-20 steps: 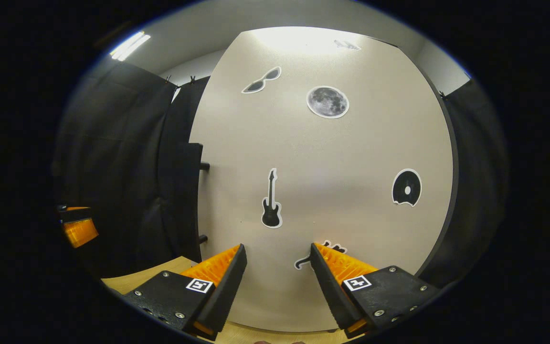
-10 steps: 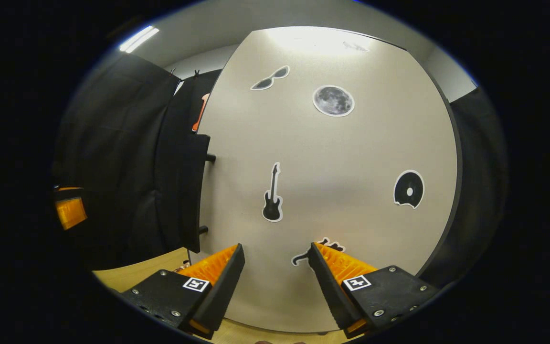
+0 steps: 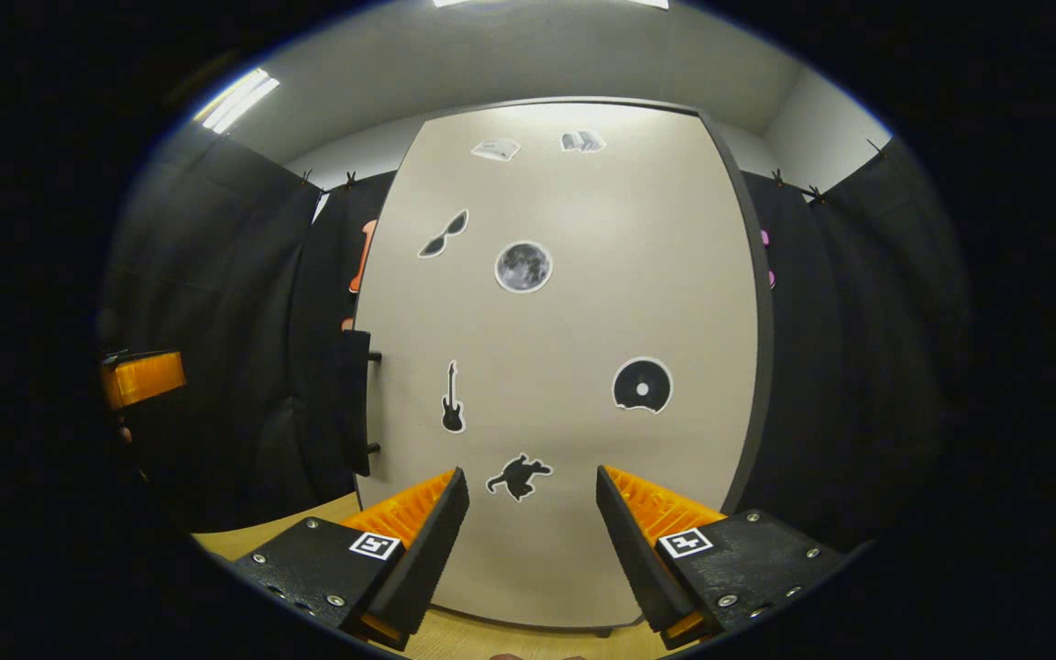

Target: Open the cabinet door with the right hand, grasp the bottle in the cabinet with the left hand and place it on the coaster, then close the cabinet door with the right hand.

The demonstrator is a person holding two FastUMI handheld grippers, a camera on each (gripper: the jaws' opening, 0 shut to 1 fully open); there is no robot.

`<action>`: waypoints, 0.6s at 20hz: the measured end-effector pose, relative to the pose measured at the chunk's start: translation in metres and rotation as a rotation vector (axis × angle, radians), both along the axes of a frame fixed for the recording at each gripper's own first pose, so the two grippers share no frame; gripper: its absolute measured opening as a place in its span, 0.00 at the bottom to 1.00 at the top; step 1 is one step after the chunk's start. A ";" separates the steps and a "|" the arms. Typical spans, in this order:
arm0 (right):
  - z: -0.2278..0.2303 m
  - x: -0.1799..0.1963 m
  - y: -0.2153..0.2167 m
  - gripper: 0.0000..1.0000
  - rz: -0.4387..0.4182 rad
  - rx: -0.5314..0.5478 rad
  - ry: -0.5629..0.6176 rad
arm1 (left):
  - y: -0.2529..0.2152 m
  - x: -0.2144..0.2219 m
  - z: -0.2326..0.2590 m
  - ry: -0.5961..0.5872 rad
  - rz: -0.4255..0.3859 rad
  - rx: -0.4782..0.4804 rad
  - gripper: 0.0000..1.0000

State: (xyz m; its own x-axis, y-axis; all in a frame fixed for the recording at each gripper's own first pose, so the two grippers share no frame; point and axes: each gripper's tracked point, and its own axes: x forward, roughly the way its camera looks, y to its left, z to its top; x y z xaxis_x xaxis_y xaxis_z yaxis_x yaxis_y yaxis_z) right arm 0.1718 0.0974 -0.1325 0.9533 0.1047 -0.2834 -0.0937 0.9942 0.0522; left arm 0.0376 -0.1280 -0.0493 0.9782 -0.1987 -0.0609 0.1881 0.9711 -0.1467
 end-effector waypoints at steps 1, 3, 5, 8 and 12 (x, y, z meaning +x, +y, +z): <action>0.009 -0.006 -0.007 0.87 -0.014 -0.016 -0.016 | 0.000 -0.001 0.007 -0.007 0.008 0.000 0.93; 0.034 -0.021 -0.014 0.87 -0.016 -0.036 -0.055 | 0.003 0.000 0.023 -0.026 0.027 0.007 0.93; 0.057 -0.036 -0.021 0.87 -0.020 -0.052 -0.092 | 0.011 0.002 0.037 -0.036 0.061 0.017 0.90; 0.093 -0.060 -0.037 0.87 -0.050 -0.085 -0.166 | 0.016 0.000 0.050 -0.038 0.093 0.018 0.90; 0.134 -0.087 -0.055 0.87 -0.083 -0.118 -0.228 | 0.037 -0.009 0.061 -0.041 0.132 0.050 0.93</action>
